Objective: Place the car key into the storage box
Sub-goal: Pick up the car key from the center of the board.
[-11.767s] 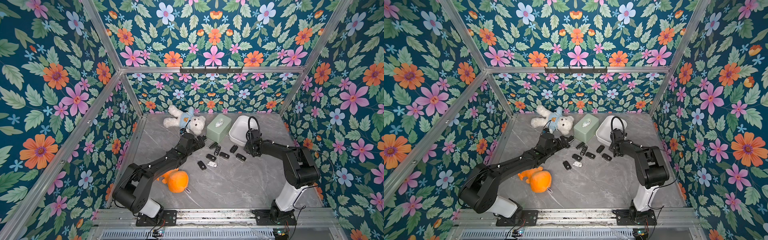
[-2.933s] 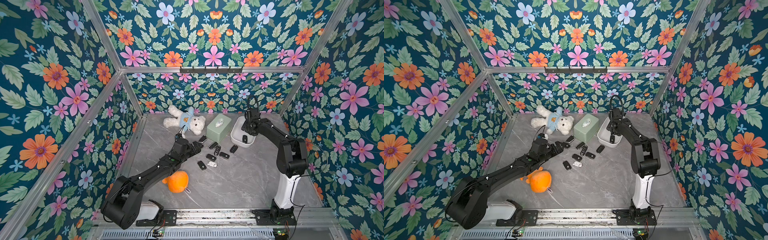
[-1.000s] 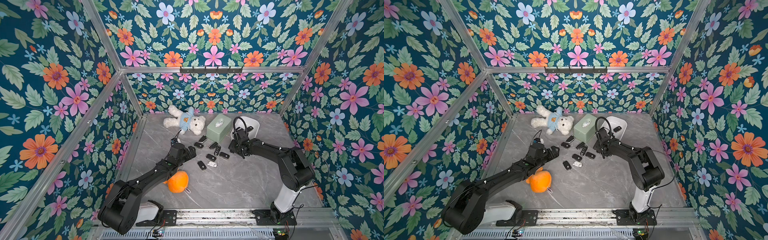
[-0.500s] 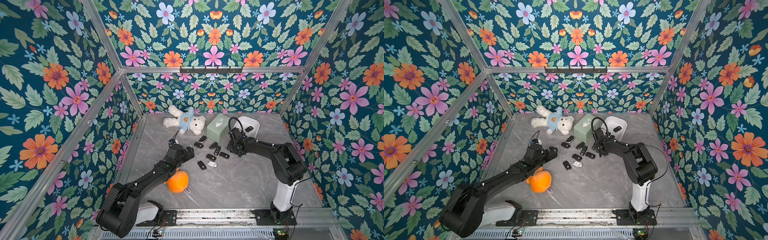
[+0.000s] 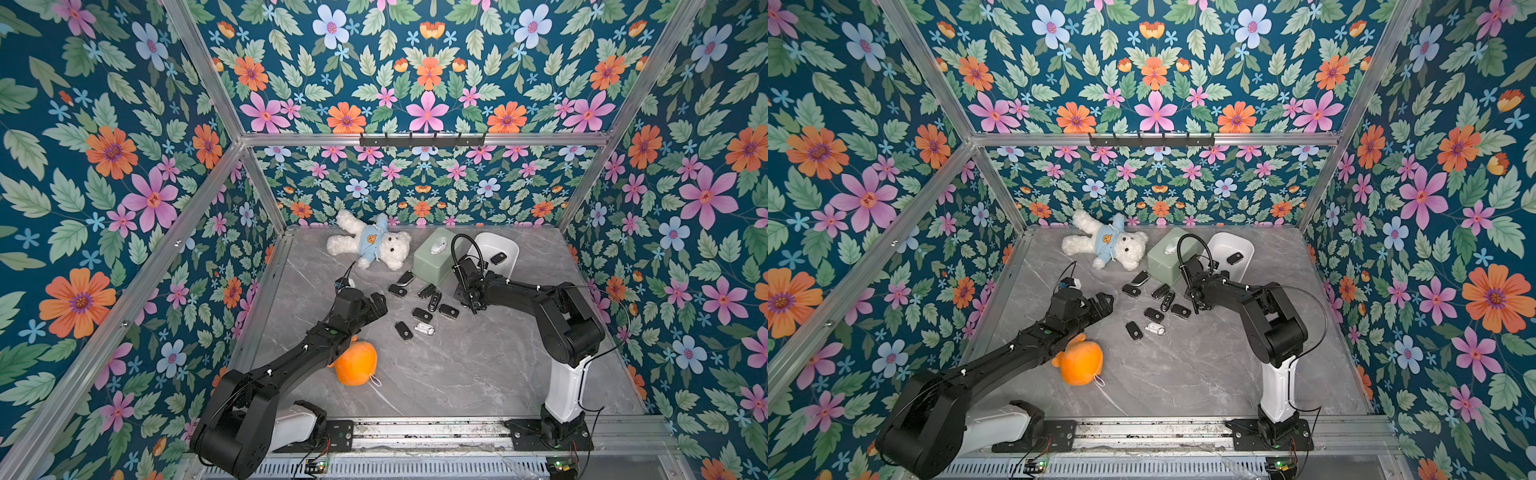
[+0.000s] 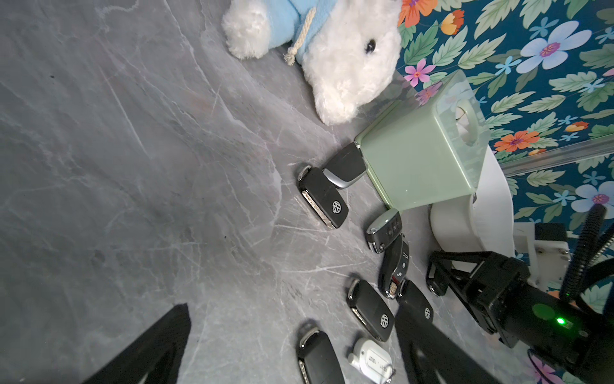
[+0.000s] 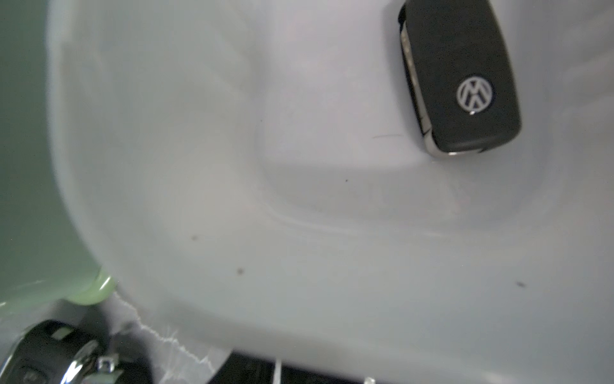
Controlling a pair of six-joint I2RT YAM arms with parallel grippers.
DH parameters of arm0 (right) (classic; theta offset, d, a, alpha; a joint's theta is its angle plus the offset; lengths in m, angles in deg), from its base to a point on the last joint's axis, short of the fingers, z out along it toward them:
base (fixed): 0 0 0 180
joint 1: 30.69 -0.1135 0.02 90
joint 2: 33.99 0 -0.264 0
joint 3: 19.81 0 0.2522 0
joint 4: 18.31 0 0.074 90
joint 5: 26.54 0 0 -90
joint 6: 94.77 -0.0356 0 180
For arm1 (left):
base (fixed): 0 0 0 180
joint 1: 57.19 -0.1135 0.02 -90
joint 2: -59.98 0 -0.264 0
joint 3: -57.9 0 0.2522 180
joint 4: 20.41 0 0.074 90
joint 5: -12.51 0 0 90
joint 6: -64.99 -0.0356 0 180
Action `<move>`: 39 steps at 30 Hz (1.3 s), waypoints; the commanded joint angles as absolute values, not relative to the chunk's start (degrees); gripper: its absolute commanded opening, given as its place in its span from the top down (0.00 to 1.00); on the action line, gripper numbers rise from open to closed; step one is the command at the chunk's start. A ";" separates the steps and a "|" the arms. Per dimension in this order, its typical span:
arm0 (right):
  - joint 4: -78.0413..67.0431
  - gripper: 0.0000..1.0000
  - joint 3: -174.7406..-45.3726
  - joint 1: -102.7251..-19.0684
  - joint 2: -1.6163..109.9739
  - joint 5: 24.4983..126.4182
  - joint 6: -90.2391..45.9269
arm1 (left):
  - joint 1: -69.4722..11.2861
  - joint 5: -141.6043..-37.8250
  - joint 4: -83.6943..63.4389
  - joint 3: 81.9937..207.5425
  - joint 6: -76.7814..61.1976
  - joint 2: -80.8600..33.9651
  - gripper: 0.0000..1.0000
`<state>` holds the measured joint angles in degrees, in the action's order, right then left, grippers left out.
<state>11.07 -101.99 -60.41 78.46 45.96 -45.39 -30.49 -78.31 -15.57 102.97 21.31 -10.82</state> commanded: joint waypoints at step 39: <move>9.54 0.68 -103.22 -53.21 59.48 59.96 -40.13 | -31.07 -79.56 -12.89 112.92 20.21 -16.71 0.01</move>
